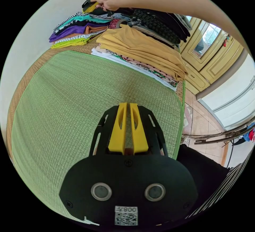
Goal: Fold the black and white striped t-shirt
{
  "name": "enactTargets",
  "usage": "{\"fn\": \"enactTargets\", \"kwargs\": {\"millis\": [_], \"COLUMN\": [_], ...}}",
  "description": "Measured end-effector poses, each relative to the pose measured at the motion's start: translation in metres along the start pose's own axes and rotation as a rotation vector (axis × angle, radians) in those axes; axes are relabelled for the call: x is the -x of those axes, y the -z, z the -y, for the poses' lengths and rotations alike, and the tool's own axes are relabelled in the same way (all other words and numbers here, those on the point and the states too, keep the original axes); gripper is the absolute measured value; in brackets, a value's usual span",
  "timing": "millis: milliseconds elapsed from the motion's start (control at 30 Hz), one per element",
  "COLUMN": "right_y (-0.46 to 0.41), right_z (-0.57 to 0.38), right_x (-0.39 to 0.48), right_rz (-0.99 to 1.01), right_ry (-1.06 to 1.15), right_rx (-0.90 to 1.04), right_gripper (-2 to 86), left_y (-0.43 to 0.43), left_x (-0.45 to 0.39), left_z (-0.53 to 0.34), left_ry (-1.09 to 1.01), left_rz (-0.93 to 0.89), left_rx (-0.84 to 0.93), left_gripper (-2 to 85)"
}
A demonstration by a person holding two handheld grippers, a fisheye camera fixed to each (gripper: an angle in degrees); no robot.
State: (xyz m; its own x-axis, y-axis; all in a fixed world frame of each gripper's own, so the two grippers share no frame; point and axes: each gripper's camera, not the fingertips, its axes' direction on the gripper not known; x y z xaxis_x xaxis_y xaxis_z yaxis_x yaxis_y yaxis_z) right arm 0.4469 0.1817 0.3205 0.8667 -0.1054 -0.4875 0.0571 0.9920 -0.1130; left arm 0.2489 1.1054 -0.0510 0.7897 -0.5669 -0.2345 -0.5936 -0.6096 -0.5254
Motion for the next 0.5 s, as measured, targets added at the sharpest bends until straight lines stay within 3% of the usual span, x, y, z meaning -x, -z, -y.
{"fn": "enactTargets", "kwargs": {"millis": [233, 367, 500], "right_y": [0.021, 0.066, 0.114], "right_z": [0.003, 0.001, -0.014], "right_x": [0.004, 0.017, 0.063], "right_rz": [0.058, 0.215, 0.408], "right_ry": [-0.008, 0.015, 0.142], "right_rx": [-0.018, -0.085, -0.114], "right_gripper": [0.2, -0.2, -0.2], "left_y": [0.020, 0.044, 0.089], "left_x": [0.028, 0.062, 0.084], "left_z": [-0.029, -0.062, -0.111], "left_ry": [0.022, 0.154, 0.239], "left_rz": [-0.087, -0.336, -0.379], "left_rx": [0.000, -0.053, -0.126], "left_gripper": [0.8, 0.3, 0.1]}}
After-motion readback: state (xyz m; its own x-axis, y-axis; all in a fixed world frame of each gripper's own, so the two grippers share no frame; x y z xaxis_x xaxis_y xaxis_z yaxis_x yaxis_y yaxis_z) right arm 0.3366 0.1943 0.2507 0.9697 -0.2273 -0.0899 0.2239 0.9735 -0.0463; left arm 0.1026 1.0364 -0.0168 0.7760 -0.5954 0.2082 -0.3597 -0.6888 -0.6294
